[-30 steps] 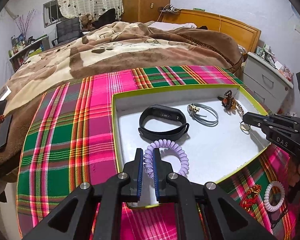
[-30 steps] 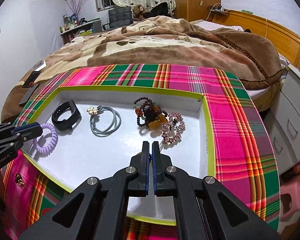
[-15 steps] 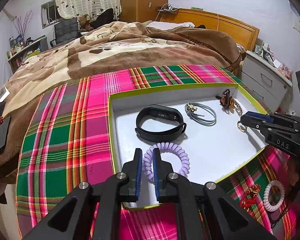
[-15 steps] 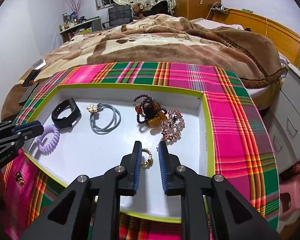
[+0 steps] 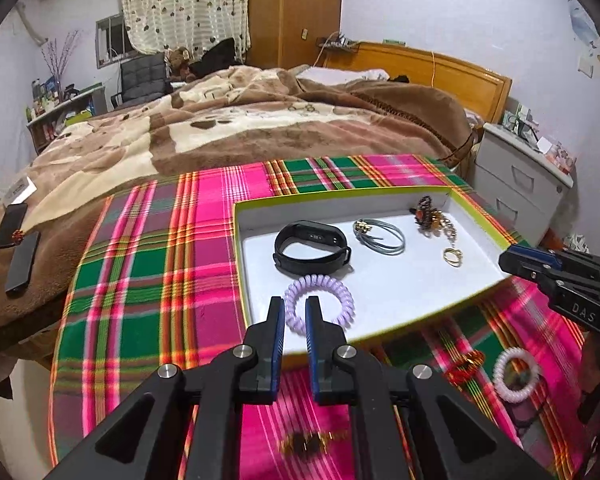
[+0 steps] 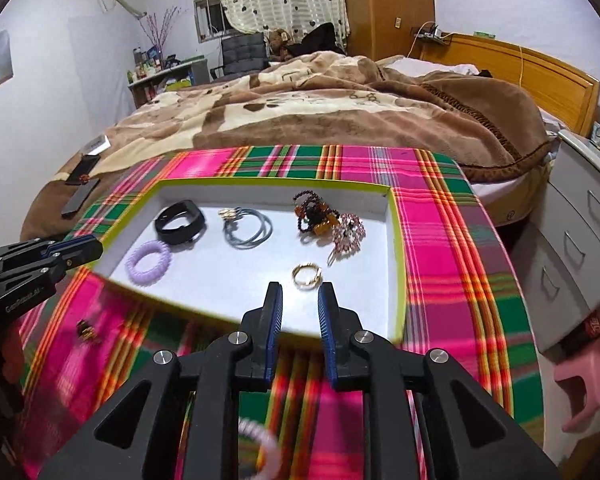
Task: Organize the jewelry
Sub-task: 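Move the left tool to the dark flower brooch while the right tool reaches the white pearl bracelet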
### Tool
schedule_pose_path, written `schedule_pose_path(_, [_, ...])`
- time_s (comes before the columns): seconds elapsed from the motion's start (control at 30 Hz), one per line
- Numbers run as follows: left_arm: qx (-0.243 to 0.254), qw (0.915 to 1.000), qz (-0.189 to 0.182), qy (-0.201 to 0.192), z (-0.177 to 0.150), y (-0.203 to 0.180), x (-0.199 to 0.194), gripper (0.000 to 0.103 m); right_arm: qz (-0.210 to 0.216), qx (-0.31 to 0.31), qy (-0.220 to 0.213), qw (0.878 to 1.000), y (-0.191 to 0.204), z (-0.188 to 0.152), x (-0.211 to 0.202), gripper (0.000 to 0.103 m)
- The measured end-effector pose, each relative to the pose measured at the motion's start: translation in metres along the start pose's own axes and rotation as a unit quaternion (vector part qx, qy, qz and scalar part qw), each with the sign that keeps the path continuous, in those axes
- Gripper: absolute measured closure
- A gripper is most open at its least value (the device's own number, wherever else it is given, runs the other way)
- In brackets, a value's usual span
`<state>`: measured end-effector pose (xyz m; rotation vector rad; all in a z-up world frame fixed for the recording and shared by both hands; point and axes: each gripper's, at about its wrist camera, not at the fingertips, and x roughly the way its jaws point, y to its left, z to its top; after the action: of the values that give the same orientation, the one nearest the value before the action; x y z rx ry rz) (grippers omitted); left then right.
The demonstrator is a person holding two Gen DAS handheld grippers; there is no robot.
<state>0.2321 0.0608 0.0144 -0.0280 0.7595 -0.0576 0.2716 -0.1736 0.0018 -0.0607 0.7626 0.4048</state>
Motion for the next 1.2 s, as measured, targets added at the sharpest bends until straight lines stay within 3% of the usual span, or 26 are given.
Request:
schedule_pose_path(0.3, [-0.006, 0.9993, -0.009, -0.037, -0.037, -0.012, -0.06, 0.094, 0.003, -0.009, -0.035, 0.999, 0.019, -0.035, -0.065, 0.084])
schedule_pose_path(0.53, [0.002, 0.9987, -0.015, -0.049, -0.064, -0.025, -0.093, 0.094, 0.011, -0.004, -0.043, 0.999, 0.031, -0.065, -0.094, 0.084])
schedule_pose_path(1.2, [0.014, 0.9976, -0.039, -0.054, -0.102, -0.044, -0.131, 0.094, 0.019, 0.029, -0.033, 0.999, 0.033, -0.11, -0.123, 0.084])
